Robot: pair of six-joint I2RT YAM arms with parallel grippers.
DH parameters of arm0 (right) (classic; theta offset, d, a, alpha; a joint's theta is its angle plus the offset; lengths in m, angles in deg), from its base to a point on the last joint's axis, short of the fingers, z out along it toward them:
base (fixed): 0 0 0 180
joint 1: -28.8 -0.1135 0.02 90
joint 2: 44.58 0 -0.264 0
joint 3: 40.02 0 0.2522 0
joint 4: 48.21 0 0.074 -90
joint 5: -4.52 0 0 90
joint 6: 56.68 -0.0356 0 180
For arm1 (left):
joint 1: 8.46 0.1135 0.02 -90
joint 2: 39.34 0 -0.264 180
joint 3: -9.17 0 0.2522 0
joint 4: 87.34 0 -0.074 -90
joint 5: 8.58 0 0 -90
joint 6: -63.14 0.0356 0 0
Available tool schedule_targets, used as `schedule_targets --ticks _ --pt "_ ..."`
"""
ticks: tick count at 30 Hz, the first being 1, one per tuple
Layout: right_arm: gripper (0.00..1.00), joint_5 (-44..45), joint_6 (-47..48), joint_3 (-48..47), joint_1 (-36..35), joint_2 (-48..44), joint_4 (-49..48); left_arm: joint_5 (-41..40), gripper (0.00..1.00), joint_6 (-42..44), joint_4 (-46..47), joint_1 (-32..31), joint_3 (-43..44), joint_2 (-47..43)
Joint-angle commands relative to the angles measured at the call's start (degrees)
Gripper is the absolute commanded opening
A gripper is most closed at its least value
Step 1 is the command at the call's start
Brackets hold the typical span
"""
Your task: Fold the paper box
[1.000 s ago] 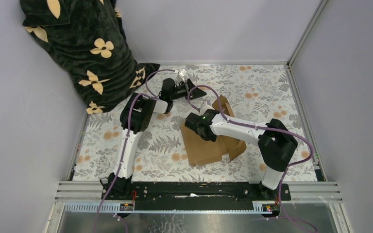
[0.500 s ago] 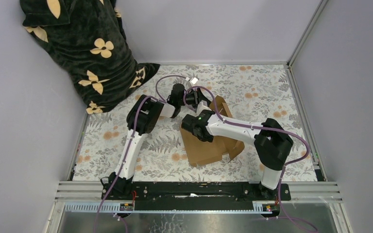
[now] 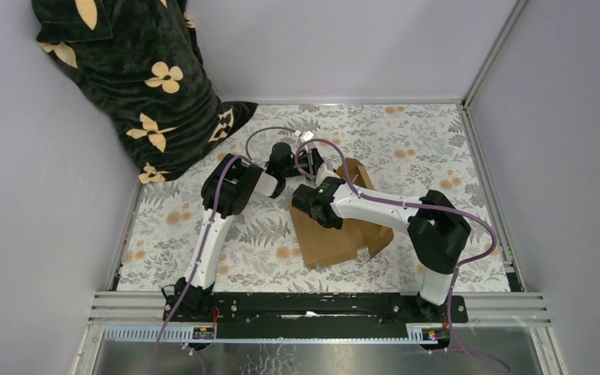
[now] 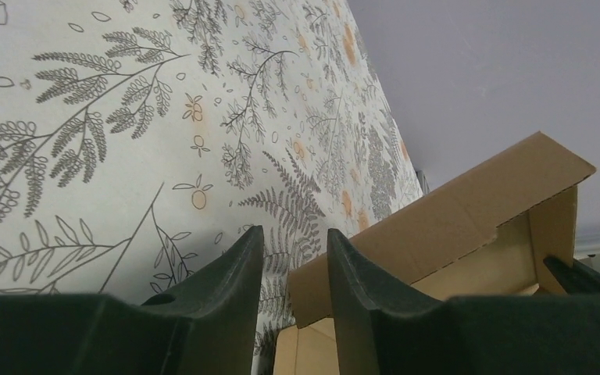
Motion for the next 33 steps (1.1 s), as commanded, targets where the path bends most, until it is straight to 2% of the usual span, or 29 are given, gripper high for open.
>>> schedule_targets --ticks 1,14,33 --pt "0.06 2.24 -1.09 -1.31 -0.56 -0.48 1.13 2.11 0.43 -1.05 9.57 -0.41 -1.62 -2.37" --pt "0.06 2.37 -1.27 -2.10 -0.58 0.10 1.69 5.58 0.46 -3.46 17.22 -0.32 -0.88 -0.57" --pt "0.06 4.92 -4.15 -4.53 -1.63 3.60 6.59 6.15 0.48 -6.85 28.52 0.41 -7.55 -1.33"
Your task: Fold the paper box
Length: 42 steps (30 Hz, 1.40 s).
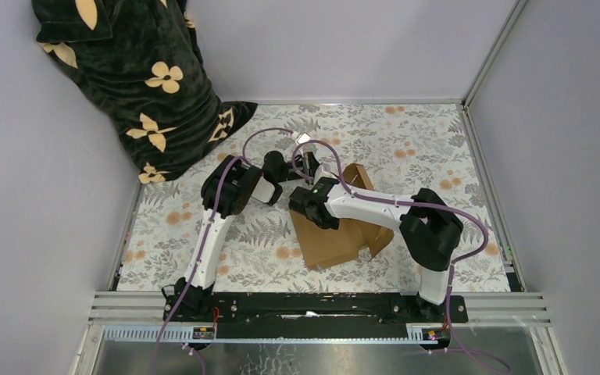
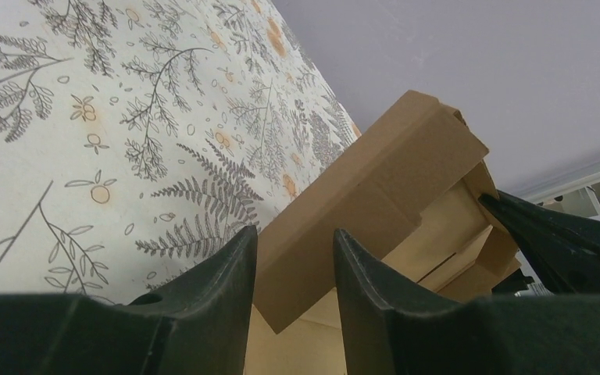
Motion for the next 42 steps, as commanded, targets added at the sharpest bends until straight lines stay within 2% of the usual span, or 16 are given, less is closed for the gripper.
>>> schedule_targets --ticks 1,18,42 --pt "0.06 3.89 -3.09 -3.55 -1.54 1.97 4.49 1.23 0.48 -1.43 8.63 0.31 -1.84 -1.16" --pt "0.06 9.33 -16.08 -6.81 -5.47 9.40 16.90 3.09 0.49 0.80 9.81 1.66 -3.89 -1.39" --pt "0.06 8.51 -18.55 -8.87 -8.80 14.88 19.06 4.35 0.50 1.52 9.60 2.25 -3.41 -1.64"
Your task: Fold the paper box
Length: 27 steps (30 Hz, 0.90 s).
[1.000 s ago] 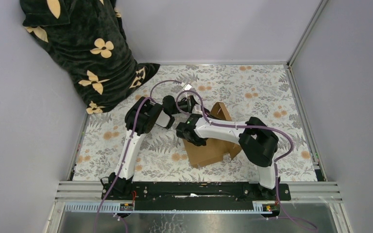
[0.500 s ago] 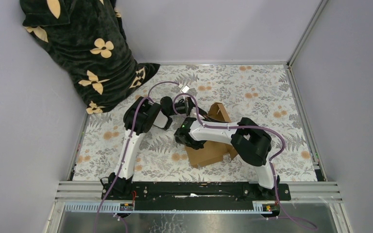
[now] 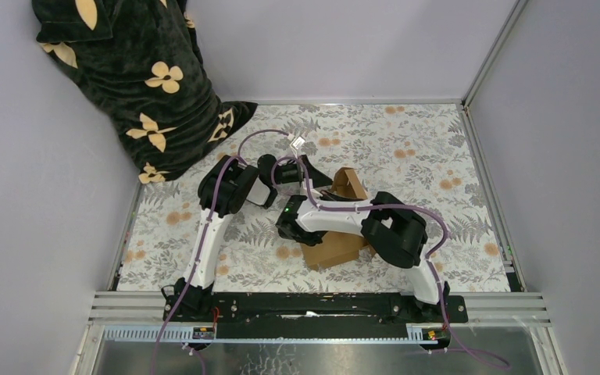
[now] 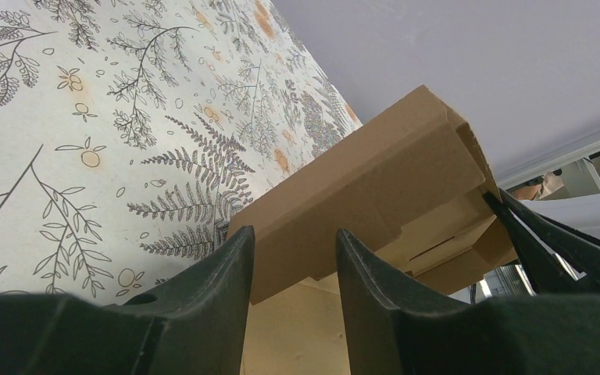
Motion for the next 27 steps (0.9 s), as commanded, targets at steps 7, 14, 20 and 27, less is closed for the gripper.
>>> schedule_targets --ticks 7,14,20,27 --pt "0.06 0.04 -3.69 -1.95 -2.33 2.31 0.84 1.97 0.50 1.47 3.68 0.37 0.96 -1.00" --pt "0.07 -0.57 -3.94 -1.91 -2.33 1.72 0.70 3.02 0.51 1.46 3.27 0.20 -0.14 -1.40" --pt "0.07 -1.18 -3.64 -2.17 -2.33 1.30 0.17 3.49 0.51 3.37 -0.53 -1.14 0.20 -1.45" --pt "0.07 -2.21 -2.07 -2.17 -2.33 0.20 -1.70 2.53 0.51 5.77 -2.88 -3.09 0.44 -1.71"
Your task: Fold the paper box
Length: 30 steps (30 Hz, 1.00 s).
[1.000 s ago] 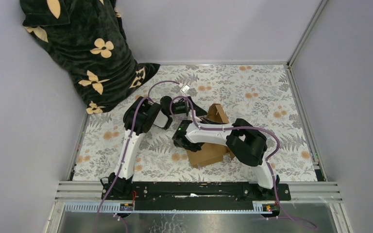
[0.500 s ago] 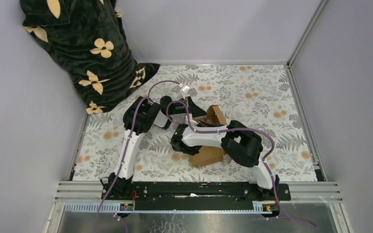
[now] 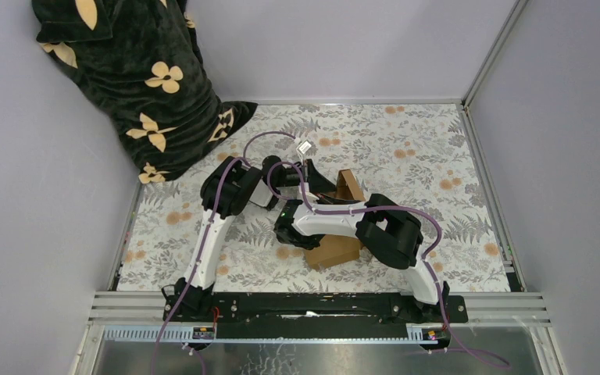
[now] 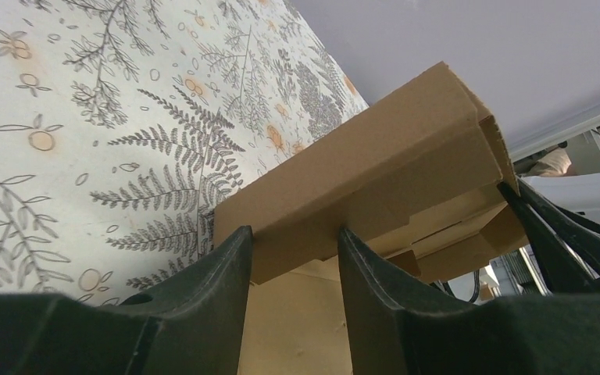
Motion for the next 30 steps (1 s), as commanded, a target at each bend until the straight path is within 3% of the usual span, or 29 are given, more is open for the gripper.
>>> schedule_targets --ticks 1,30 --pt "0.07 -3.17 -1.12 -1.48 -0.58 -1.90 -3.17 0.31 0.51 3.02 -0.31 -1.48 0.45 -1.74" --pt "0.06 -4.97 2.52 0.37 -0.62 -3.04 -7.63 -2.40 0.57 8.06 -6.46 -1.94 5.11 -2.40"
